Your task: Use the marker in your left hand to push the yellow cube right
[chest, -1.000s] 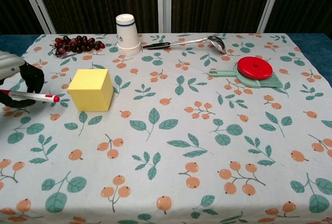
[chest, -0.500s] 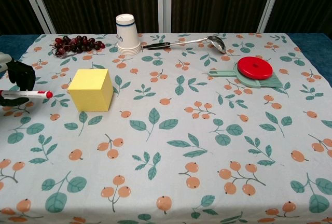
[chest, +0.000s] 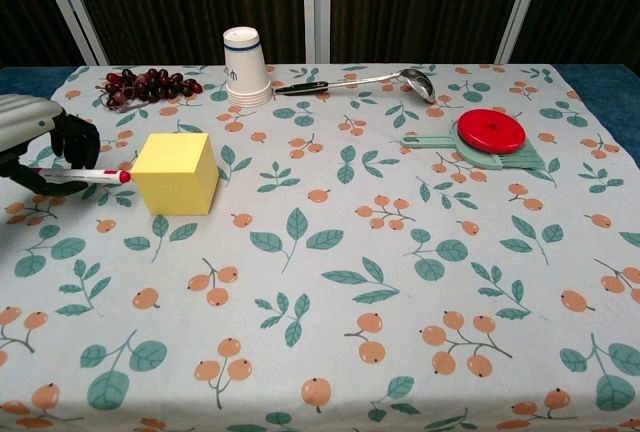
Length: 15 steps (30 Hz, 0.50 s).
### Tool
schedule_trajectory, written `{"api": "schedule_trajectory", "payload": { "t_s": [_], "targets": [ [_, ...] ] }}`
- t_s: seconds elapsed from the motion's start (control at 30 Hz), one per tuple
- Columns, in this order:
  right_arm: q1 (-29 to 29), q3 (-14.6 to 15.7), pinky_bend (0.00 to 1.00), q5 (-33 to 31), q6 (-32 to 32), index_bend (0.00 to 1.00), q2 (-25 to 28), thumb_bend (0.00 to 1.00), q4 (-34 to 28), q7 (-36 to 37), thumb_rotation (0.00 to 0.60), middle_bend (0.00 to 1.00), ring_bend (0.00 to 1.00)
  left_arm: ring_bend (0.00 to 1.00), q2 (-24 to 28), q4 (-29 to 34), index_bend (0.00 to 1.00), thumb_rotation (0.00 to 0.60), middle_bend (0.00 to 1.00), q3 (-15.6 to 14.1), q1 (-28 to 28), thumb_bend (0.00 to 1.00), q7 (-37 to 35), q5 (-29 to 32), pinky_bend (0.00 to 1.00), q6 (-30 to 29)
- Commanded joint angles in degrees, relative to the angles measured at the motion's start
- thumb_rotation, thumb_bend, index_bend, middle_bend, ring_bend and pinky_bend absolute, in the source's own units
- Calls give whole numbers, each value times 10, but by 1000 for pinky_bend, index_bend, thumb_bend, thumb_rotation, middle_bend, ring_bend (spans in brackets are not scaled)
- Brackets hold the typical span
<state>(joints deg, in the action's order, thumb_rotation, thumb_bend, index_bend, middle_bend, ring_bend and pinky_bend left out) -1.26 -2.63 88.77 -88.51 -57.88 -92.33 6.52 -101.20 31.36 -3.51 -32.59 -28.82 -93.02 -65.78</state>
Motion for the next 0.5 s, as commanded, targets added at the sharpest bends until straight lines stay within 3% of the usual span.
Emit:
{"api": "schedule_trajectory", "payload": {
  "t_s": [0.03,0.5],
  "targets": [
    [1,0,75,-1,0,5,0,222,2,1,600,137,0,514,-5,4,690,600,708,1,-10,409,1,-3,478,4],
    [8,1,75,-7,-4,5,-1,222,14,15,600,137,0,515,-19,59,690,600,709,21,-68,410,54,3,477,46]
  ]
}}
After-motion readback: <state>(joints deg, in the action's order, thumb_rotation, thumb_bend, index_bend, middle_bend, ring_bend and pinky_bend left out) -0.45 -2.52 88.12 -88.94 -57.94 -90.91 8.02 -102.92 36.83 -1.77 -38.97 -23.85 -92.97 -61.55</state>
